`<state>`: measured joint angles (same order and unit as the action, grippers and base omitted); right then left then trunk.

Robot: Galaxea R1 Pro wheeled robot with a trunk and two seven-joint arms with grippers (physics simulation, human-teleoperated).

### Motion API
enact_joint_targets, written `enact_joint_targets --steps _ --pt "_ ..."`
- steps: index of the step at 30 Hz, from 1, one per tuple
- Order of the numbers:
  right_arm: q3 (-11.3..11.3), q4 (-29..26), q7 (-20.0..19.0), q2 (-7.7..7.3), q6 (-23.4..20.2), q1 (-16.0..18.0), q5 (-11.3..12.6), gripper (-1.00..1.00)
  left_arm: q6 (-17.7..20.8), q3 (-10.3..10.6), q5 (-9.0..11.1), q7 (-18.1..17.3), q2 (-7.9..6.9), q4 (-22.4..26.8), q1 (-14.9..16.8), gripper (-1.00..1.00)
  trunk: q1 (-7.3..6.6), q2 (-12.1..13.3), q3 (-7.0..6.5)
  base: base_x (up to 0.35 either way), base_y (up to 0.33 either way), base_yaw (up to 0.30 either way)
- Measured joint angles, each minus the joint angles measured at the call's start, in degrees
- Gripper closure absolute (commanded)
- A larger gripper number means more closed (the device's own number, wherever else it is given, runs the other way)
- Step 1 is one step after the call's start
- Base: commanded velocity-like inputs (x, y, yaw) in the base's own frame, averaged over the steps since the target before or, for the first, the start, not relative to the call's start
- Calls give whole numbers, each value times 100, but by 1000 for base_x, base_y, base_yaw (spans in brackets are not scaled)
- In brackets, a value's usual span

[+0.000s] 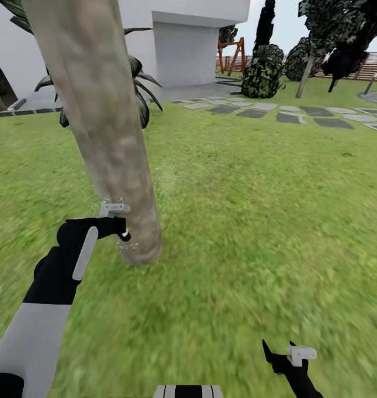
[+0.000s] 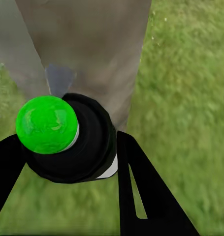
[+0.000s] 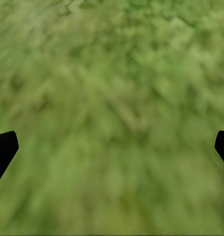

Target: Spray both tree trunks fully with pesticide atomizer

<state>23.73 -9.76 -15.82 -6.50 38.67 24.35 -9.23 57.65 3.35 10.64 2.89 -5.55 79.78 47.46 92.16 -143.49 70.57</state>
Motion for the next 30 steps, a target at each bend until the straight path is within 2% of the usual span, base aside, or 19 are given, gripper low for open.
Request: enact_joint_targets --steps 4,13,14,16,18,19,20,23,30 --pt "0 0 0 0 0 0 0 -100 -7 -1 -4 9 2 -4 0 100 0 0 0 16 -274 234" --pt "8 0 1 0 8 0 0 -100 -10 -1 -14 18 -7 -7 0 100 0 0 0 168 -242 11" --pt "8 0 0 0 7 0 0 -100 -11 -33 -34 18 -17 -7 0 100 0 0 0 232 -201 187" --pt "5 0 0 0 7 0 0 -100 -10 -226 -47 22 -29 -7 0 100 0 0 -5 199 -215 241" --pt "4 0 0 0 6 0 0 -100 -15 -257 -78 66 -44 -24 -13 100 0 0 -11 149 -241 258" --pt "5 0 0 1 7 0 0 -100 -23 -261 -119 88 -58 -42 -42 100 0 0 -14 110 -258 262" --pt "7 0 0 0 8 0 0 -100 -51 -268 -177 118 -71 -81 -216 100 1 0 -16 105 -260 262" --pt "2 0 0 0 9 0 0 -100 -77 -257 -170 139 -67 -104 -518 100 0 0 -27 100 -262 263" --pt "2 0 0 0 9 0 0 -100 -110 -250 -195 145 -46 -743 -580 100 0 0 -49 83 -269 263"
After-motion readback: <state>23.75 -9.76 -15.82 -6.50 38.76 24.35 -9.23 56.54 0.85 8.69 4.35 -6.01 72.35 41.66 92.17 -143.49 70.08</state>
